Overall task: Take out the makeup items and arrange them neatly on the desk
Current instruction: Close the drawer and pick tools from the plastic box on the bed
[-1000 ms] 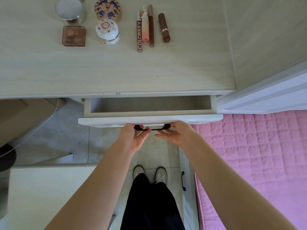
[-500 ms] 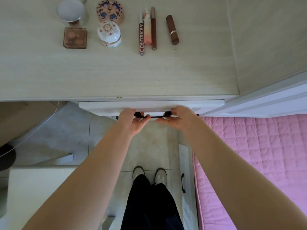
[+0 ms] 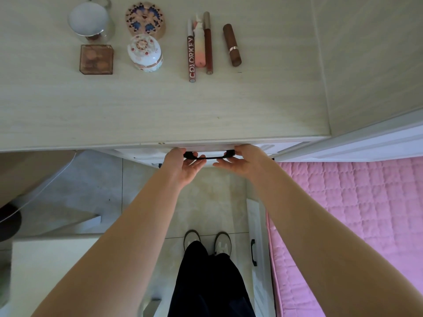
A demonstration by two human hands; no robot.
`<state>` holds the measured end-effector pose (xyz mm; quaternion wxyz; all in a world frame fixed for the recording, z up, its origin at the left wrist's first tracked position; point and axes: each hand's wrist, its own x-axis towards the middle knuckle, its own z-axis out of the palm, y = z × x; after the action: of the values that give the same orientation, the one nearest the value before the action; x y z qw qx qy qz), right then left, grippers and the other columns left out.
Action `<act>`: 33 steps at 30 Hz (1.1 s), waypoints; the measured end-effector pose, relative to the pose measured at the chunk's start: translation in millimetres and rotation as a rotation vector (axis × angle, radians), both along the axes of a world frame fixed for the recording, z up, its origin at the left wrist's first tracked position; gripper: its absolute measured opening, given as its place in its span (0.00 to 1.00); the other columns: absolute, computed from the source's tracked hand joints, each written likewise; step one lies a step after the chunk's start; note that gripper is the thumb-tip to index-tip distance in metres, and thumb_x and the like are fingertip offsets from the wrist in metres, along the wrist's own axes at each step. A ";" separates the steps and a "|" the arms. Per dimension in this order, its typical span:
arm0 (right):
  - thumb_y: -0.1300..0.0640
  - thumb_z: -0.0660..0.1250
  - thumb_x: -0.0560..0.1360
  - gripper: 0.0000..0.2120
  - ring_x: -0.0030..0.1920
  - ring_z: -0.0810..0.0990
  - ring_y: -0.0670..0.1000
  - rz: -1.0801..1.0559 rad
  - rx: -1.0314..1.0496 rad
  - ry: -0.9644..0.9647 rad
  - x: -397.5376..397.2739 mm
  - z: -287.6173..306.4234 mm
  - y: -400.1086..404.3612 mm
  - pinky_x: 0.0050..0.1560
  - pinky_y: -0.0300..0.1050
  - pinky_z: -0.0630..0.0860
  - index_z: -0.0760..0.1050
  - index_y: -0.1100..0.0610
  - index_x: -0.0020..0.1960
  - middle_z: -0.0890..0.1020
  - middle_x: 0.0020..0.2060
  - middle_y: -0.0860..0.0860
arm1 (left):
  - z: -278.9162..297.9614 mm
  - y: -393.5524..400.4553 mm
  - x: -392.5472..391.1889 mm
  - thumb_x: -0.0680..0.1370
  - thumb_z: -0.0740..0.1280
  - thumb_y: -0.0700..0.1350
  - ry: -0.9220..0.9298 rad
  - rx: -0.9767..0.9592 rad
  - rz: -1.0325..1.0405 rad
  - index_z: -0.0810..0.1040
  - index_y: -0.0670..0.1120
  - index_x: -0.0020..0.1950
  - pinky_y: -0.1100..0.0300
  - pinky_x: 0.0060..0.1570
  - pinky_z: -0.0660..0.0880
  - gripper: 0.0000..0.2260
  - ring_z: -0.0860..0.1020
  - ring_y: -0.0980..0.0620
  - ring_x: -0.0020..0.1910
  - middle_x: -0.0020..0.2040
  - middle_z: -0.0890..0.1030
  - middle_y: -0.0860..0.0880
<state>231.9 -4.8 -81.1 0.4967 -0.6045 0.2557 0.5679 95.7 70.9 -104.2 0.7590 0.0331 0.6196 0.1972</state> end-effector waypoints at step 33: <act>0.58 0.56 0.79 0.16 0.59 0.74 0.55 0.724 -0.253 -0.911 -110.9 125.2 -195.7 0.52 0.45 0.73 0.67 0.58 0.65 0.74 0.58 0.56 | 109.8 -146.3 -67.7 0.79 0.62 0.43 0.381 1.005 -1.295 0.76 0.46 0.64 0.59 0.56 0.72 0.13 0.78 0.48 0.57 0.57 0.81 0.47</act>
<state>121.0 -200.6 44.1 0.2555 -0.8904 -0.1398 0.3499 28.0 -75.4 5.5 0.4995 0.7488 0.4343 -0.0335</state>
